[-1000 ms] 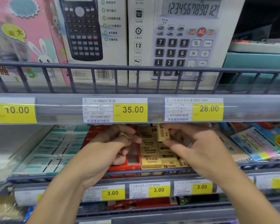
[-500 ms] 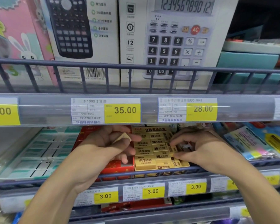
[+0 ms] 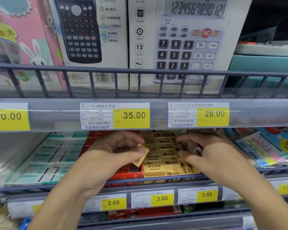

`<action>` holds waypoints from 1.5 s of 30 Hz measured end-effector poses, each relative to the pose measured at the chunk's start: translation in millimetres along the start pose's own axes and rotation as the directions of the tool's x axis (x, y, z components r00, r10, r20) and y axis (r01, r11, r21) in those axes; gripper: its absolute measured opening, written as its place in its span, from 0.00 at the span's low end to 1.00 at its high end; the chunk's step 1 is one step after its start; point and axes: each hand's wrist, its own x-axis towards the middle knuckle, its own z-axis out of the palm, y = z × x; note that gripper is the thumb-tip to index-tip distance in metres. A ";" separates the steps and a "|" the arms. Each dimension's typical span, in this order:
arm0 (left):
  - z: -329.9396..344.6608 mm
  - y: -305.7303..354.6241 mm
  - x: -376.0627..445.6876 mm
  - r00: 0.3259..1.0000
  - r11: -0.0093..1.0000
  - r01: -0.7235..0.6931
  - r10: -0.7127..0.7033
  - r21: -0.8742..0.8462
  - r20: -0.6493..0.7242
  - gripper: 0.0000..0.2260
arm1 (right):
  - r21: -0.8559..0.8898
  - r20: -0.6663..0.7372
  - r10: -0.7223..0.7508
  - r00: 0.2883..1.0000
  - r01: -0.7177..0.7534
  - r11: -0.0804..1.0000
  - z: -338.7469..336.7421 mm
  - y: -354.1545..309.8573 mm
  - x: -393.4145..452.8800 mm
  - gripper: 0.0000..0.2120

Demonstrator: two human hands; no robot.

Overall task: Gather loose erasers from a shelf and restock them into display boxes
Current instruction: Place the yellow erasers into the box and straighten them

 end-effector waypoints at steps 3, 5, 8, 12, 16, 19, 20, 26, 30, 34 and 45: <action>2.7 -0.1 1.3 1.000 0.999 -0.004 0.004 -0.039 -0.020 0.12 | 0.151 -0.064 -0.154 0.986 0.162 0.975 7.8 -27.0 -10.9 0.17; 4.3 -0.5 2.0 0.999 0.998 -0.003 0.001 -0.067 -0.035 0.11 | 0.159 -0.052 -0.237 0.970 0.243 0.957 17.8 -39.9 -15.2 0.20; 3.8 -1.1 2.1 0.998 0.997 -0.002 -0.003 -0.082 -0.064 0.10 | 0.157 -0.049 -0.270 0.962 0.275 0.949 31.9 -51.5 -13.5 0.10; 2.1 -1.2 1.0 0.998 0.990 0.008 -0.017 -0.138 -0.063 0.08 | 0.305 -0.146 -0.279 0.949 0.311 0.900 35.5 -55.1 -5.5 0.04; -0.4 -2.9 0.4 0.996 0.984 0.016 -0.032 -0.178 -0.086 0.14 | 0.465 -0.126 -0.199 0.972 0.235 0.854 35.4 -48.3 -3.4 0.13; 0.3 -3.4 -0.2 0.997 0.980 -0.001 -0.014 -0.200 -0.074 0.20 | 0.467 -0.156 -0.190 0.969 0.242 0.851 38.7 -48.3 -6.3 0.12; 0.2 -3.3 -0.4 0.998 0.978 -0.008 -0.006 -0.206 -0.063 0.19 | 0.446 -0.164 -0.194 0.967 0.248 0.860 40.0 -48.5 -7.0 0.12; -3.6 -2.3 -4.4 0.998 0.998 -0.055 0.055 -0.019 0.033 0.16 | 0.350 -0.238 -0.181 0.954 0.258 0.900 38.6 -43.4 -7.8 0.07; -1.5 -0.7 -6.1 0.997 0.995 -0.073 0.070 0.065 0.037 0.15 | 0.522 -0.199 -0.168 0.965 0.249 0.816 35.3 -41.5 -6.6 0.13; 0.6 -1.2 -4.3 0.996 0.990 -0.081 0.084 0.113 -0.023 0.09 | 0.680 -0.139 -0.171 0.975 0.220 0.699 35.1 -43.3 -5.5 0.14; 3.7 -2.6 -5.0 0.997 0.990 -0.028 0.037 0.137 -0.070 0.13 | 0.491 -0.199 -0.170 0.965 0.248 0.835 47.8 -52.4 -12.1 0.12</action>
